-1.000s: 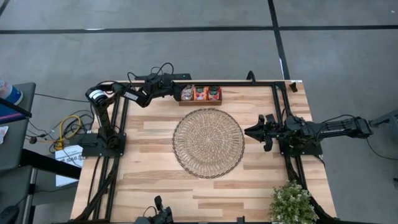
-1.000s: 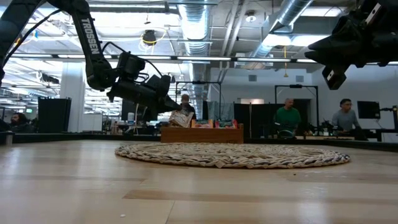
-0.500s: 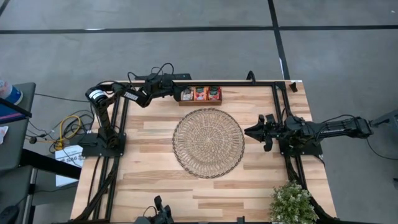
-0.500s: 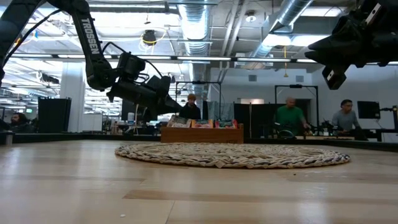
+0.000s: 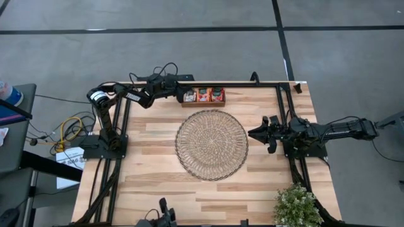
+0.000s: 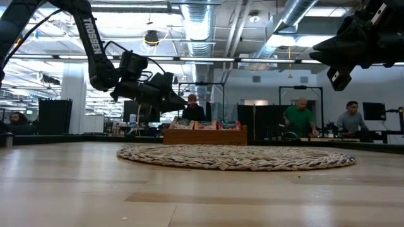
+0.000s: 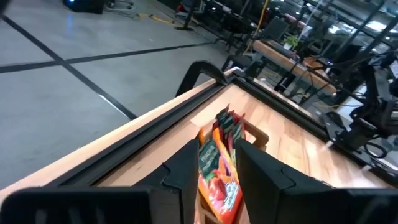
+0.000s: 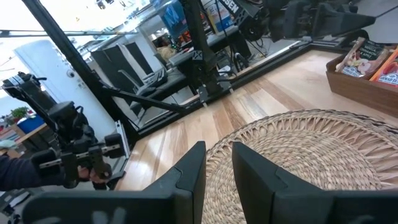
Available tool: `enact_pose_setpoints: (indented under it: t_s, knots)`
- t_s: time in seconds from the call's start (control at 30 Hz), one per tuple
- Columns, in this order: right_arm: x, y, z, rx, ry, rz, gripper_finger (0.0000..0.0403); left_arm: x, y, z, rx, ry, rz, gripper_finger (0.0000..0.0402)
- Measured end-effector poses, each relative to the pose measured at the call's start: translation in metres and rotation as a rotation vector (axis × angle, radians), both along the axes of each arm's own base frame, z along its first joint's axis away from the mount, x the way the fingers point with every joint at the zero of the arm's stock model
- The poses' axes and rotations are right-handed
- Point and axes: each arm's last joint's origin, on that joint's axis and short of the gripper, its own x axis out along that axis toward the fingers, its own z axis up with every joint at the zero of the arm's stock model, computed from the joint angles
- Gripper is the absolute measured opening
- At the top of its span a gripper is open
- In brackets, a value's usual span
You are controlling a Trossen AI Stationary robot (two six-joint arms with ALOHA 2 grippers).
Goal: Pick & Place Tea
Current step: Put the brown tea bag into the left section of the wooden organizer
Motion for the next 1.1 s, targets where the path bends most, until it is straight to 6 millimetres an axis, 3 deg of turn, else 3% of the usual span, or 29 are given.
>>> enact_pose_setpoints:
  t_s: [0.3,0.5,0.7,1.1]
  knots:
    - [0.0,0.0,0.0,0.002,0.0,0.0,0.007,0.018,0.018,0.012,-0.057,0.143,-0.038,0.0097]
    - [0.0,0.0,0.0,0.002,0.001,0.0,0.007,0.028,0.029,0.034,-0.062,0.31,-0.066,0.0097]
    - [0.0,0.0,-0.001,-0.003,0.014,0.0,0.007,0.027,0.029,0.054,-0.093,0.557,0.024,0.0097]
    - [0.0,-0.001,-0.002,-0.008,0.016,-0.009,0.007,0.04,0.015,0.055,-0.027,0.669,0.079,0.0097]
